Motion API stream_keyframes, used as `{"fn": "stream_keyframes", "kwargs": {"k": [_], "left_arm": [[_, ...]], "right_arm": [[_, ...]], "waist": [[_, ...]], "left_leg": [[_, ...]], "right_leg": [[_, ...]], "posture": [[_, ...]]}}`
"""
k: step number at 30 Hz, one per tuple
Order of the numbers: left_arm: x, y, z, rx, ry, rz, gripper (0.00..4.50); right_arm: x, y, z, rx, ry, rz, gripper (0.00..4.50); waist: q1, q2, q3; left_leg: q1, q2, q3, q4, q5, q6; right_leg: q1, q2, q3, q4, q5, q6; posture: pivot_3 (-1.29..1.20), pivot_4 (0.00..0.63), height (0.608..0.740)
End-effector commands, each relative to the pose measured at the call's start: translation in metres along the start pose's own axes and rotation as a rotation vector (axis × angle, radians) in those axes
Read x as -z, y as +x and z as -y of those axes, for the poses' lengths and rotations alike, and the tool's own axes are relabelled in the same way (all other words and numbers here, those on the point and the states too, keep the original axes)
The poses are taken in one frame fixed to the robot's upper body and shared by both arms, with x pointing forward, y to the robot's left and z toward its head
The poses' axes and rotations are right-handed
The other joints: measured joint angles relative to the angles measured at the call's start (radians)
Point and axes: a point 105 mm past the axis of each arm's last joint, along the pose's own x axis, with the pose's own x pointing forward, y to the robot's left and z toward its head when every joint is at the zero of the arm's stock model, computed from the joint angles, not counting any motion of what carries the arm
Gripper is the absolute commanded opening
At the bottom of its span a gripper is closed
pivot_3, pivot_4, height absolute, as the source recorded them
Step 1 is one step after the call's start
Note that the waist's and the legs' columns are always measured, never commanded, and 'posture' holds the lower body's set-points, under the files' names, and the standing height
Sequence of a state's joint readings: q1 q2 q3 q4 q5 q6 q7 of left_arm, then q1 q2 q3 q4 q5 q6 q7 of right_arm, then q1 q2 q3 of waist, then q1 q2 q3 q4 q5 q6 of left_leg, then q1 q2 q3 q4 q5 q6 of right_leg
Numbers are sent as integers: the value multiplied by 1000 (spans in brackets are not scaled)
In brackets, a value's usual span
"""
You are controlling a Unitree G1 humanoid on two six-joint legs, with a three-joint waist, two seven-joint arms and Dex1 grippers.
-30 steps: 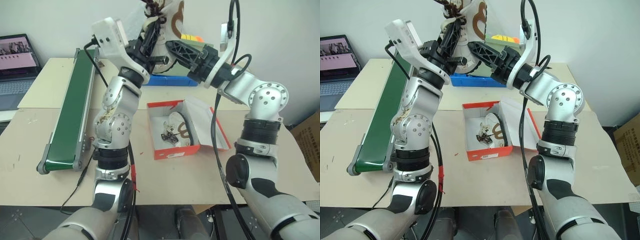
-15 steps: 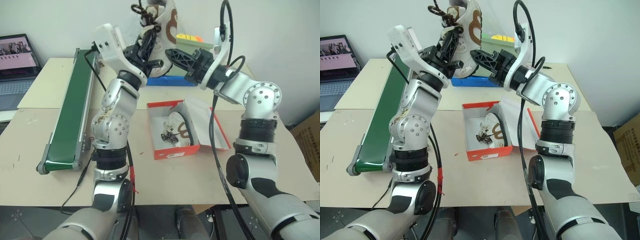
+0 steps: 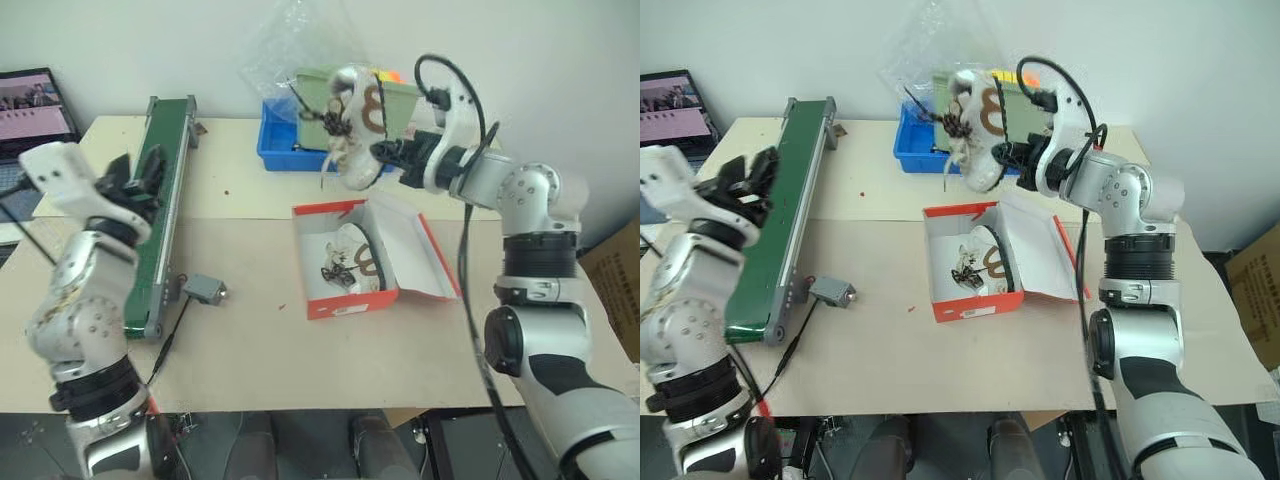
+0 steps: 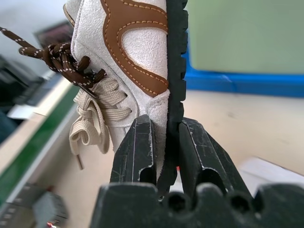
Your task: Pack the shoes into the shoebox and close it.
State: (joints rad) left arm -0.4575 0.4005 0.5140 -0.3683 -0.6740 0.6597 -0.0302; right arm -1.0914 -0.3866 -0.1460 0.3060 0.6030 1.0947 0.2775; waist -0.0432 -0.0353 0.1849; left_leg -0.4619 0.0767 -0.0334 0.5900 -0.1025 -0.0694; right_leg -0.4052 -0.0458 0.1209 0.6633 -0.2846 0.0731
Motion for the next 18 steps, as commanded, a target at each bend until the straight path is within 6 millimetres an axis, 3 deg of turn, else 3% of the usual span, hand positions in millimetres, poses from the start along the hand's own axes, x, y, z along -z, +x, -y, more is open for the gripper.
{"fn": "stream_keyframes", "kwargs": {"k": [1, 14, 18], "left_arm": [[-12, -6, 9, 30, 30, 42, 3112], [6, -6, 22, 46, 30, -1, 3112], [10, -5, 24, 47, 32, -13, 3112]], "right_arm": [[8, -6, -4, 11, 32, -60, 331], [67, -21, -4, 73, 46, -257, 331], [72, -21, -13, 54, 45, -272, 331]], "waist": [[4, 0, 0], [-2, 0, 0], [-3, 0, 0]], "left_leg": [[0, 0, 0, 0, 0, 0], [0, 0, 0, 0, 0, 0], [0, 0, 0, 0, 0, 0]], "right_leg": [[0, 0, 0, 0, 0, 0], [0, 0, 0, 0, 0, 0], [0, 0, 0, 0, 0, 0]], "posture": [[0, 150, 740], [0, 150, 740], [0, 150, 740]]}}
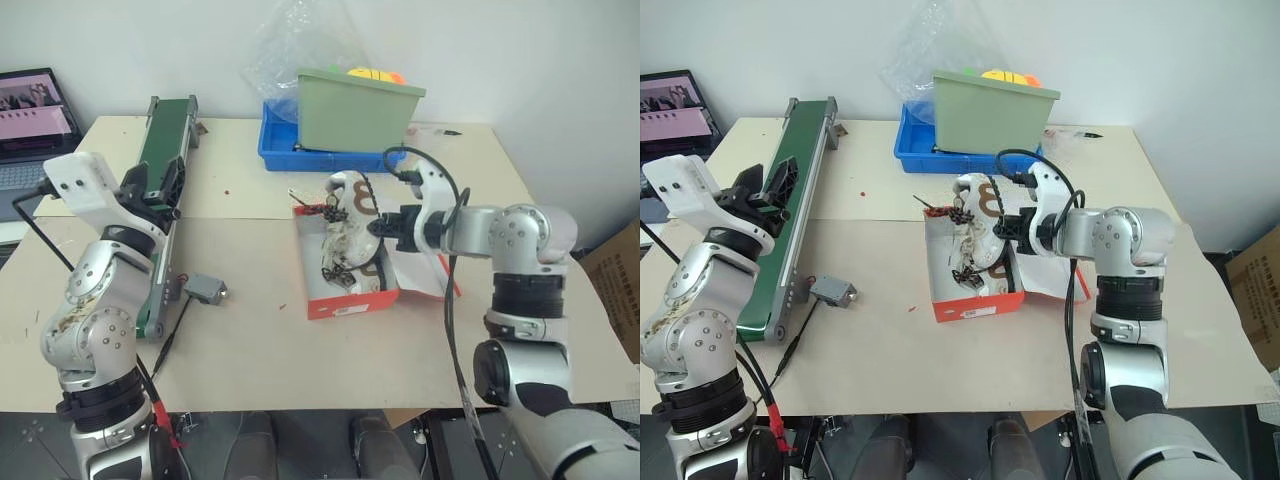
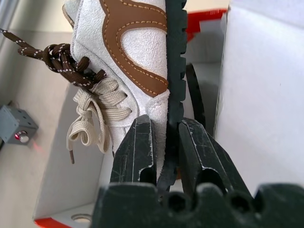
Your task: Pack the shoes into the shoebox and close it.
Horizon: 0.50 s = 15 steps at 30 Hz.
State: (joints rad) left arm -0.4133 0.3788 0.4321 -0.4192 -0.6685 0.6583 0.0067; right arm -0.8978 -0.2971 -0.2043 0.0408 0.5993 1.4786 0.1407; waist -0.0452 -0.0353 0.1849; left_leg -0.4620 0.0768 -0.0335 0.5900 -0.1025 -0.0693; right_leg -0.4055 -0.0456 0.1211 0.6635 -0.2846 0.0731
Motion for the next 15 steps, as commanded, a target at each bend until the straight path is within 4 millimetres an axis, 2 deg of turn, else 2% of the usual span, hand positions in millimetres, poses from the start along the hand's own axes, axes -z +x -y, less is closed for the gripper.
{"fn": "stream_keyframes", "kwargs": {"k": [1, 8, 15], "left_arm": [[-7, -1, 7, 21, 13, 33, 3112], [-1, 0, 6, 22, -24, 29, 3112], [11, -1, 14, 33, -49, 10, 3112]], "right_arm": [[-8, -7, -13, -22, -35, 32, 331], [7, -11, -19, -23, -47, -7, 331], [7, -18, -24, -54, -96, -5, 331]], "waist": [[0, 0, 0], [5, 0, 0], [4, 0, 0]], "left_leg": [[0, 0, 0, 0, 0, 0], [0, 0, 0, 0, 0, 0], [0, 0, 0, 0, 0, 0]], "right_leg": [[0, 0, 0, 0, 0, 0], [0, 0, 0, 0, 0, 0], [0, 0, 0, 0, 0, 0]], "posture": [[0, 150, 740], [0, 150, 740], [0, 150, 740]]}}
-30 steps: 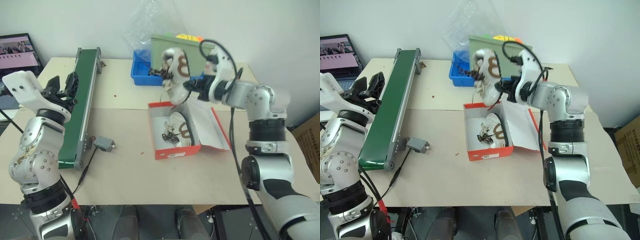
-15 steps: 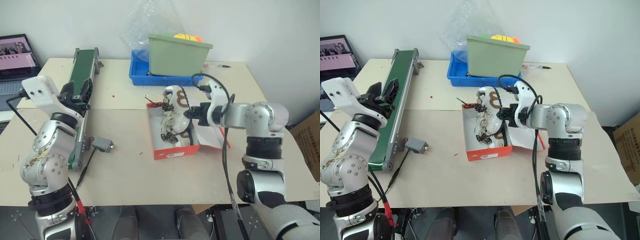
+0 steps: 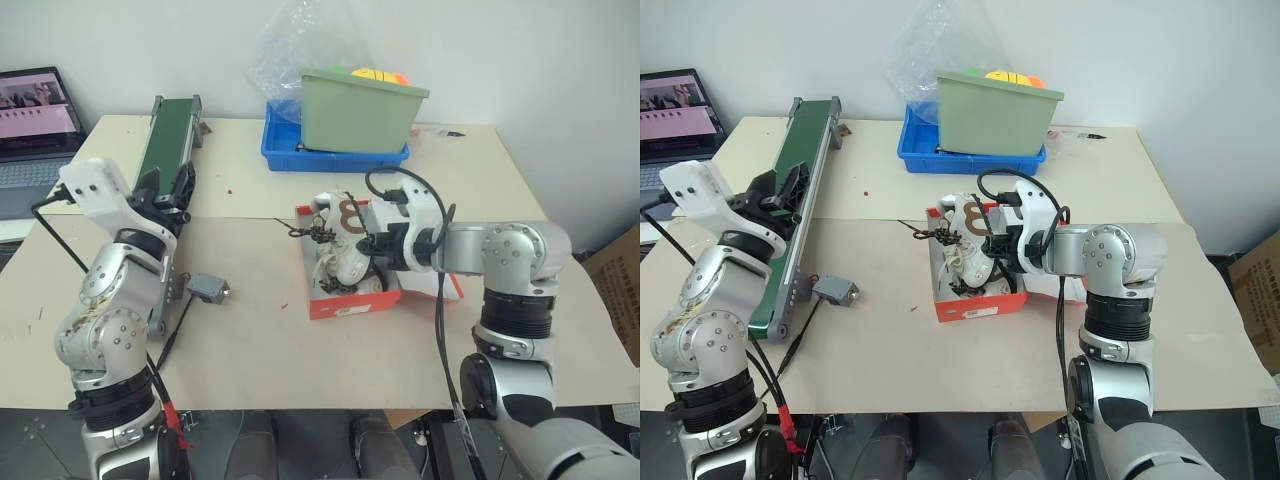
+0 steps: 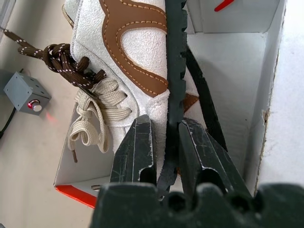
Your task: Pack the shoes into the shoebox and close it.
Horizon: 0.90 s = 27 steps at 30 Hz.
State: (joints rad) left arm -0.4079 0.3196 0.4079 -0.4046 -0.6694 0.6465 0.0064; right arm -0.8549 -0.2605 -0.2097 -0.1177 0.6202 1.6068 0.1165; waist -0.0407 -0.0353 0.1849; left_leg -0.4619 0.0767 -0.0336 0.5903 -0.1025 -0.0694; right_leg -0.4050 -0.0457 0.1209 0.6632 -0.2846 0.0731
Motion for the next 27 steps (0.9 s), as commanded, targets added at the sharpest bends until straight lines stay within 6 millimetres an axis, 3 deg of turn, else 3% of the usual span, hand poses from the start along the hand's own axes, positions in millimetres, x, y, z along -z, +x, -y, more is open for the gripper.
{"fn": "stream_keyframes", "kwargs": {"k": [1, 5, 10, 19, 27], "left_arm": [[-3, -3, 7, 20, 13, 31, 3112], [-3, -5, 5, 10, 13, 32, 3112], [5, -10, 3, -5, 5, 16, 3112], [8, -11, 4, -10, -2, 8, 3112], [2, -15, 1, -23, 23, 6, 3112]], "right_arm": [[-4, -9, -8, -31, -48, 27, 331], [14, -4, -15, -58, -75, -23, 331], [1, -10, -28, -139, -107, -13, 331], [3, -19, -41, -228, -194, -76, 331], [14, -11, -40, -229, -175, -120, 331]], "waist": [[0, 0, 0], [-3, 0, 0], [-5, 0, 0], [-1, 0, 0], [-3, 0, 0]], "left_leg": [[0, 0, 0, 0, 0, 0], [0, 0, 0, 0, 0, 0], [0, 0, 0, 0, 0, 0], [0, 0, 0, 0, 0, 0], [0, 0, 0, 0, 0, 0]], "right_leg": [[0, 0, 0, 0, 0, 0], [0, 0, 0, 0, 0, 0], [0, 0, 0, 0, 0, 0], [0, 0, 0, 0, 0, 0], [0, 0, 0, 0, 0, 0]], "posture": [[0, 150, 740], [0, 150, 740], [0, 150, 740], [0, 150, 740], [0, 150, 740]]}}
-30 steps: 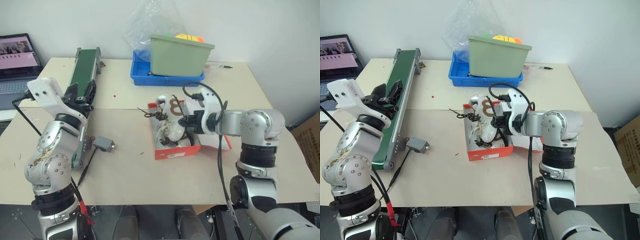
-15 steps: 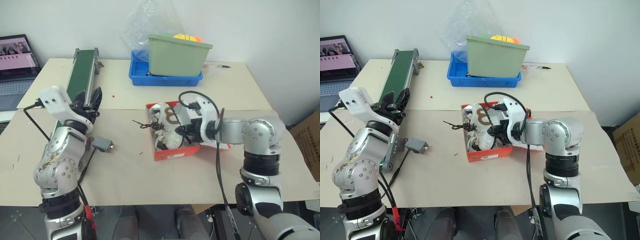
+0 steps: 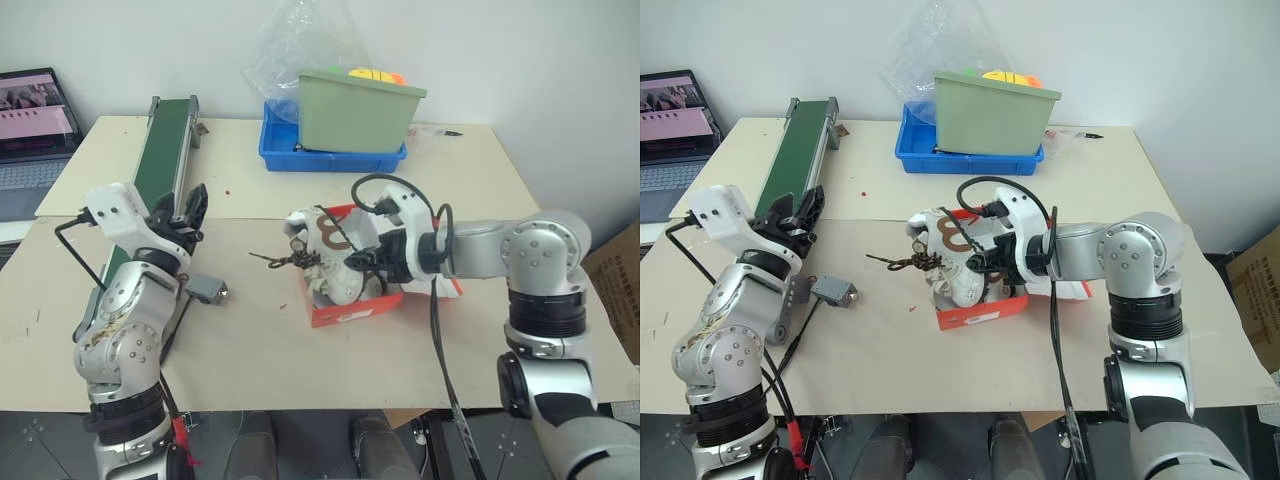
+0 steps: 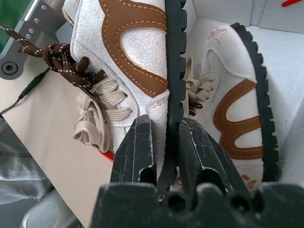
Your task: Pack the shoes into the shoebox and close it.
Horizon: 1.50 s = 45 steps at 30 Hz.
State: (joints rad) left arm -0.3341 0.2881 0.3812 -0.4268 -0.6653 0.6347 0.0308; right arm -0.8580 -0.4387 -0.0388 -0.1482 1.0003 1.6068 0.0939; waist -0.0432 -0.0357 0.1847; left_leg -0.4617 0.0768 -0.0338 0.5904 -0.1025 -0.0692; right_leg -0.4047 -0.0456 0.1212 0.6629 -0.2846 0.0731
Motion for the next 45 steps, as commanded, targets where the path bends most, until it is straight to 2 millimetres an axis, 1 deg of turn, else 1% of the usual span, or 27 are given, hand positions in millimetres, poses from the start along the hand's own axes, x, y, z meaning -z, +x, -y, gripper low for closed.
{"fn": "stream_keyframes", "kwargs": {"k": [1, 5, 9, 11, 14, 18, 22, 25, 27, 30, 31, 34, 36, 39, 41, 44, 45], "left_arm": [[-19, -6, 3, 5, 40, 57, 3112], [-22, -9, 3, -1, 51, 55, 3112], [-26, -13, 3, -14, 86, 46, 3112], [-29, -16, 1, -24, 97, 45, 3112], [-34, -22, -3, -44, 114, 45, 3112], [-37, -25, -2, -50, 115, 41, 3112], [-37, -24, 0, -49, 113, 38, 3112], [-37, -21, 4, -33, 110, 41, 3112], [-38, -19, 6, -26, 110, 45, 3112], [-39, -18, 7, -24, 110, 47, 3112], [-39, -18, 7, -24, 110, 48, 3112], [-39, -18, 7, -23, 110, 48, 3112], [-38, -18, 7, -20, 113, 45, 3112], [-38, -18, 9, -18, 112, 46, 3112], [-39, -17, 10, -16, 111, 47, 3112], [-39, -19, 11, -14, 114, 48, 3112], [-39, -19, 11, -16, 114, 48, 3112]], "right_arm": [[-1, 5, -8, -35, -2, 1, 331], [3, 13, -11, -55, 22, -9, 331], [13, 30, -10, -75, 69, -30, 331], [15, 36, -3, -61, 85, -34, 331], [19, 41, 12, -4, 83, -35, 331], [16, 39, 26, 38, 80, -13, 331], [12, 33, 40, 76, 81, 12, 331], [9, 28, 52, 127, 23, 13, 331], [4, 22, 72, 245, -112, 5, 331], [-4, 15, 94, 380, -286, -7, 331], [-7, 13, 96, 408, -326, -1, 331], [-9, 16, 90, 388, -345, 5, 331], [-6, 20, 82, 346, -312, 7, 331], [4, 26, 72, 258, -122, 13, 331], [14, 27, 75, 254, -26, -8, 331], [29, 28, 76, 196, 219, 3, 331], [35, 27, 78, 197, 258, 0, 331]], "waist": [[-1, 0, 0], [0, 0, 0], [-1, 0, 0], [0, 0, 0], [-2, -1, 0], [-2, -1, 0], [0, -1, 0], [4, -1, -1], [7, -1, -1], [8, -1, -1], [8, -1, -1], [6, -2, -1], [4, -2, -1], [2, -2, -1], [2, -3, -2], [2, -3, -2], [3, -3, -2]], "left_leg": [[0, 0, 0, 0, 0, 0], [0, 0, 0, 0, 0, 0], [0, 0, 0, 0, 0, 0], [0, 0, 0, 0, 0, 0], [0, 0, 0, 0, 0, 0], [1, 0, 0, 0, 0, 0], [1, 0, 0, 0, 0, 0], [1, 0, 0, 1, 0, 0], [1, 0, 0, 1, 0, 0], [1, 0, 0, 1, 0, 0], [1, 0, 0, 1, 0, 0], [1, 0, 0, 1, 0, 0], [1, 0, 0, 0, 0, 0], [1, 0, 0, 1, 0, 0], [1, 0, 0, 1, 0, 0], [1, 0, 0, 1, 0, 0], [1, 0, 0, 1, 0, 0]], "right_leg": [[0, 0, 0, 0, 0, 0], [0, 0, 0, 0, 0, 0], [0, 0, 0, 0, 0, 0], [0, 0, 0, 0, 0, 0], [0, 0, 0, 0, 0, 0], [0, 0, 0, 0, 0, 0], [1, 0, 0, 0, 0, 0], [1, 0, 0, 0, 0, 0], [1, 0, 0, 0, 0, 0], [1, 0, 0, -1, 0, 0], [1, 0, 0, -2, 0, 0], [1, 0, 0, -2, 0, 0], [1, 0, 1, -2, 0, 0], [1, 0, 1, -1, 0, 0], [1, 0, 1, -1, 0, 0], [1, 0, 1, -1, 0, 0], [1, 0, 0, -1, 0, 0]], "posture": [[0, 150, 740], [0, 150, 740], [0, 150, 740], [0, 150, 740], [0, 150, 740], [0, 150, 740], [0, 150, 740], [0, 150, 740], [0, 150, 740], [0, 150, 740], [0, 150, 740], [0, 150, 740], [0, 150, 740], [0, 150, 740], [0, 150, 740], [0, 150, 740], [0, 150, 740]]}}
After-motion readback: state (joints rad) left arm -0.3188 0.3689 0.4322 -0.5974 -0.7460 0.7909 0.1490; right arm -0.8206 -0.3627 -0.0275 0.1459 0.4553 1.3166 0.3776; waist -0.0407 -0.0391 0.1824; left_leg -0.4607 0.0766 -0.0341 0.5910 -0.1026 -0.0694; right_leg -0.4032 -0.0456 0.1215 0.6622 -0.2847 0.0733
